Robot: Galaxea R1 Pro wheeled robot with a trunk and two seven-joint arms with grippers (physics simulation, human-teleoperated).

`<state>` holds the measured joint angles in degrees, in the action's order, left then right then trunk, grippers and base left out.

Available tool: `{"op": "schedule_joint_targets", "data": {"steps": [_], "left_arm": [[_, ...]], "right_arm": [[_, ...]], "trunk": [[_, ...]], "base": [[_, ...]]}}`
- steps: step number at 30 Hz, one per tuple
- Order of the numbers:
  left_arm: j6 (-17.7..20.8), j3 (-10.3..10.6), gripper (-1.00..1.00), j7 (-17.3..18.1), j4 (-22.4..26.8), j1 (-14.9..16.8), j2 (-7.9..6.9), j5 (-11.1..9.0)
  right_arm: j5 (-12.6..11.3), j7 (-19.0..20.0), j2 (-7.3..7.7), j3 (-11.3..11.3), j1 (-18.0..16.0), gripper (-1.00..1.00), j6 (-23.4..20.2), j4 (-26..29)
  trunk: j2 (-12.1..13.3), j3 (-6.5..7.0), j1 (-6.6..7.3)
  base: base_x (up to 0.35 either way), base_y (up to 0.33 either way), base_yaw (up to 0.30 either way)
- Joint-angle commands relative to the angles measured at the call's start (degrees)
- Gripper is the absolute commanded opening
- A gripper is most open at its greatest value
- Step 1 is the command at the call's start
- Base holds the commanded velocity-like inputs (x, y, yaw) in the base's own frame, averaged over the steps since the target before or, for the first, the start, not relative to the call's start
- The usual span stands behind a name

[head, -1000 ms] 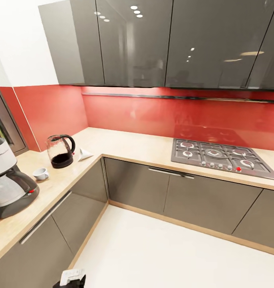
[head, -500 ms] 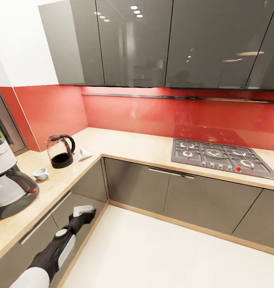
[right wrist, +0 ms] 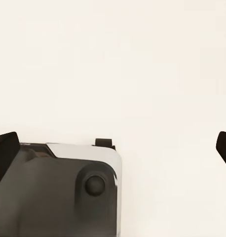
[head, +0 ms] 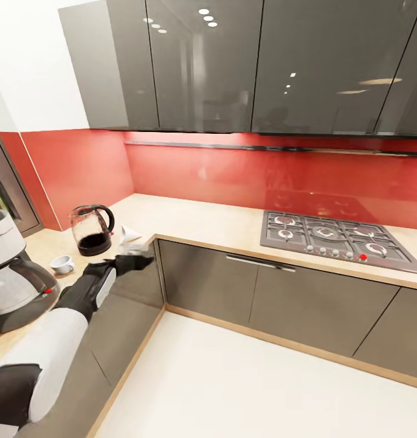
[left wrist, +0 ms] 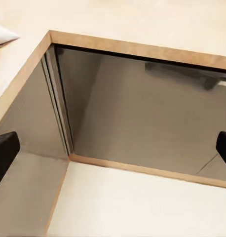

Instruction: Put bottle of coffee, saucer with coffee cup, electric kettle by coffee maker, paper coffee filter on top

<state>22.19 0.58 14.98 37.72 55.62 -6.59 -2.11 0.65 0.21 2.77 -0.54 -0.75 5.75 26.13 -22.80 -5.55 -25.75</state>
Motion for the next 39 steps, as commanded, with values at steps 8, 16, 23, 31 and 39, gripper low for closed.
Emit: {"op": "schedule_joint_targets", "data": {"steps": [8, 16, 23, 31, 39], "left_arm": [[1.2, 0.0, 1.0, 0.4, 0.0, -0.3, -5.14, 1.8], [1.1, -0.2, 1.0, 0.5, -0.4, -0.3, -5.7, 1.6], [0.8, -0.4, 1.0, 0.5, -0.5, -0.3, -5.64, 1.5], [0.6, -0.3, 1.0, 0.5, -0.7, -0.3, -5.63, 1.7], [0.4, -0.2, 1.0, 0.1, -1.0, -0.3, -5.26, 1.8]], "right_arm": [[1.3, -0.2, 0.42, -0.1, 0.0, 1.0, -0.1, -0.4], [1.3, -0.5, 2.86, 0.3, 0.0, 1.0, -2.2, -9.8], [1.3, -0.4, 3.61, 0.3, 0.0, 1.0, -3.4, -11.1], [1.3, -0.4, 3.49, 0.1, 0.0, 1.0, -3.5, -11.2], [1.2, -0.4, 3.33, 0.1, 0.0, 1.0, -3.4, -11.1]], "trunk": [[-0.1, -0.13, -0.04], [-0.1, -0.13, -0.04], [-0.1, -0.13, -0.04], [-0.1, -0.33, -0.04], [-0.1, -0.71, -0.04]], "base": [[0.0, 0.0, 0.0], [0.215, 0.055, 0.0], [0.167, 0.05, 0.0], [0.081, 0.002, 0.042], [0.22, 0.0, 0.119]]}}
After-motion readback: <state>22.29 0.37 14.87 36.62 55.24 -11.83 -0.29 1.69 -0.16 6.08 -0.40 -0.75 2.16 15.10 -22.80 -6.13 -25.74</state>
